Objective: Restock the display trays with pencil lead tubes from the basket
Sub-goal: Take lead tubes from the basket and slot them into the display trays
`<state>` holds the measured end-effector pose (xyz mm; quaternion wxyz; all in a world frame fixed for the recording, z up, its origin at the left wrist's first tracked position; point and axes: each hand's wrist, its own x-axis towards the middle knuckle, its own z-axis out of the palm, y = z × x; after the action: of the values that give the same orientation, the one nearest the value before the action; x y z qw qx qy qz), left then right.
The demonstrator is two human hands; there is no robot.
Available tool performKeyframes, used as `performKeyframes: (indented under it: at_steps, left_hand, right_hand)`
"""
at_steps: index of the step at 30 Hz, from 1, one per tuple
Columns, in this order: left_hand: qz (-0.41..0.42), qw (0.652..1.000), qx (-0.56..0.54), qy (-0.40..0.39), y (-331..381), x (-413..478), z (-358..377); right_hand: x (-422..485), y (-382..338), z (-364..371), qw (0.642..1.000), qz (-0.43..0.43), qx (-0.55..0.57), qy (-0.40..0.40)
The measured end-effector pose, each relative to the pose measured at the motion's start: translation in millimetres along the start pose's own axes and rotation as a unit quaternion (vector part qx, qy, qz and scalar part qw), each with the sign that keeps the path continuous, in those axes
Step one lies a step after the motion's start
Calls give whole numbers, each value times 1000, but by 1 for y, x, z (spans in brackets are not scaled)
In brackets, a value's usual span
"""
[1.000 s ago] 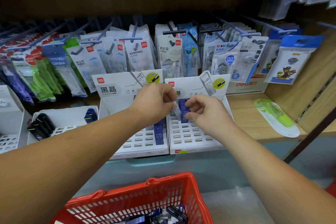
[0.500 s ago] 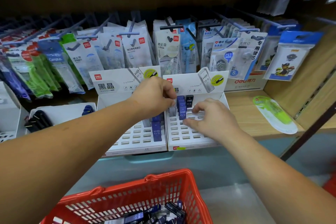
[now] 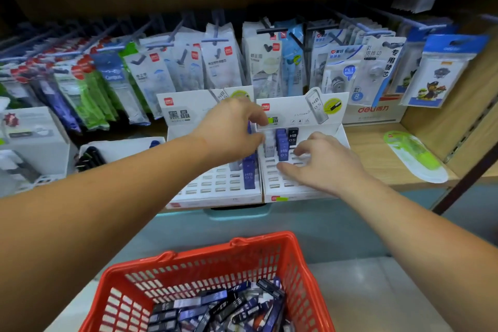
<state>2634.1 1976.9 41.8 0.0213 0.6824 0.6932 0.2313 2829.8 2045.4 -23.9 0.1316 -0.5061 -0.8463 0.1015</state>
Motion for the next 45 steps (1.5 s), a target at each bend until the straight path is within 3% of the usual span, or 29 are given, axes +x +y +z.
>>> performKeyframes:
  at_steps: [6, 8, 11, 17, 22, 24, 26, 30, 36, 45]
  left_hand:
    - [-1, 996, -44, 77, -22, -121, -25]
    - [-35, 996, -60, 60, -36, -169, -15]
    - [-106, 990, -89, -20, -60, -230, 16]
    - [-215, 956, -111, -164, -110, -294, 98]
    - [-269, 908, -103, -304, -145, -311, 157]
    - [-280, 891, -84, -347, -159, -321, 176]
    - [-286, 886, -45, -362, -174, -333, 195]
    - [-287, 876, 5, -387, -194, -343, 217]
    - [-279, 861, 38, -423, -212, -336, 248]
    - [-274, 863, 144, -399, -217, -334, 269]
  right_hand:
    - [-65, -50, 5, 981, -138, -79, 107]
    - [-99, -66, 23, 976, -189, -68, 77]
    - [-147, -82, 57, 975, -203, -66, -59]
    - [-184, -85, 137, 943, -79, -45, -320]
    - [-181, -71, 218, 917, 162, 109, -348]
    - [-182, -60, 250, 895, 258, 109, -346]
    - [-185, -50, 278, 874, 302, 89, -372]
    - [-186, -45, 313, 857, 307, 76, -407]
    - [-189, -46, 347, 861, 243, -57, -443]
    - [-180, -38, 355, 903, 244, -83, -343]
